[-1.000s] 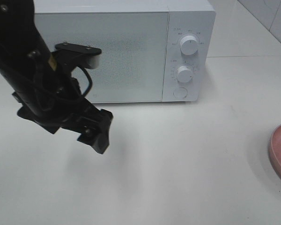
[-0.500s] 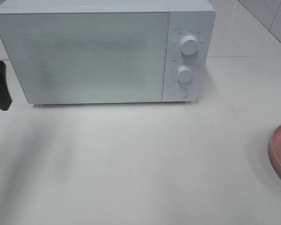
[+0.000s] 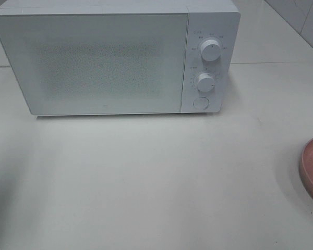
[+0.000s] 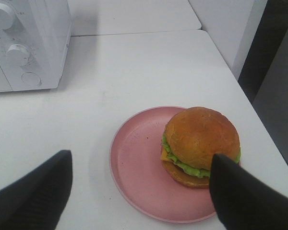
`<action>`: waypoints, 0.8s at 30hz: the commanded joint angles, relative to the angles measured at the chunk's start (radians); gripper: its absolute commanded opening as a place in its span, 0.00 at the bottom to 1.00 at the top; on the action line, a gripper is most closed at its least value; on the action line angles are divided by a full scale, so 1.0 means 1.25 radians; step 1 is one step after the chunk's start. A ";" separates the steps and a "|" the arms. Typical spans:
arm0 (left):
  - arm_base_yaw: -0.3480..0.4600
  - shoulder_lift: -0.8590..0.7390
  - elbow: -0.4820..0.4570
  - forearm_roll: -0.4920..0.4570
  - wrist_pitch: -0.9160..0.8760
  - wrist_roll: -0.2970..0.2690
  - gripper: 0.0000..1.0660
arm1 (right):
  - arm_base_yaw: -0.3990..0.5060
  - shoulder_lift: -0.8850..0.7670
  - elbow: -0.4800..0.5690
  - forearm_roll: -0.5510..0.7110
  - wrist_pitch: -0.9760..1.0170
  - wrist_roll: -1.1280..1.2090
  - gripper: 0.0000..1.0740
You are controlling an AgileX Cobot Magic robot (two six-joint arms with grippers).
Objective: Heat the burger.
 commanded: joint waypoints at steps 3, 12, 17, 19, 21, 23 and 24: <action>0.002 -0.106 0.071 0.002 0.010 0.003 0.92 | -0.004 -0.020 0.001 -0.004 -0.006 -0.008 0.69; 0.002 -0.368 0.202 0.035 -0.022 0.001 0.92 | -0.004 -0.020 0.001 -0.004 -0.006 -0.008 0.69; 0.002 -0.498 0.216 0.039 -0.038 0.005 0.92 | -0.004 -0.020 0.001 -0.004 -0.006 -0.008 0.69; 0.002 -0.522 0.216 0.042 -0.038 0.005 0.92 | -0.004 -0.020 0.001 -0.004 -0.006 -0.008 0.69; 0.002 -0.562 0.216 0.042 -0.038 0.005 0.92 | -0.004 -0.020 0.001 -0.004 -0.006 -0.008 0.69; 0.002 -0.611 0.216 0.042 -0.038 0.005 0.92 | -0.004 -0.020 0.001 -0.004 -0.006 -0.008 0.69; 0.002 -0.611 0.216 0.042 -0.038 0.005 0.92 | -0.004 -0.020 0.001 -0.004 -0.006 -0.008 0.69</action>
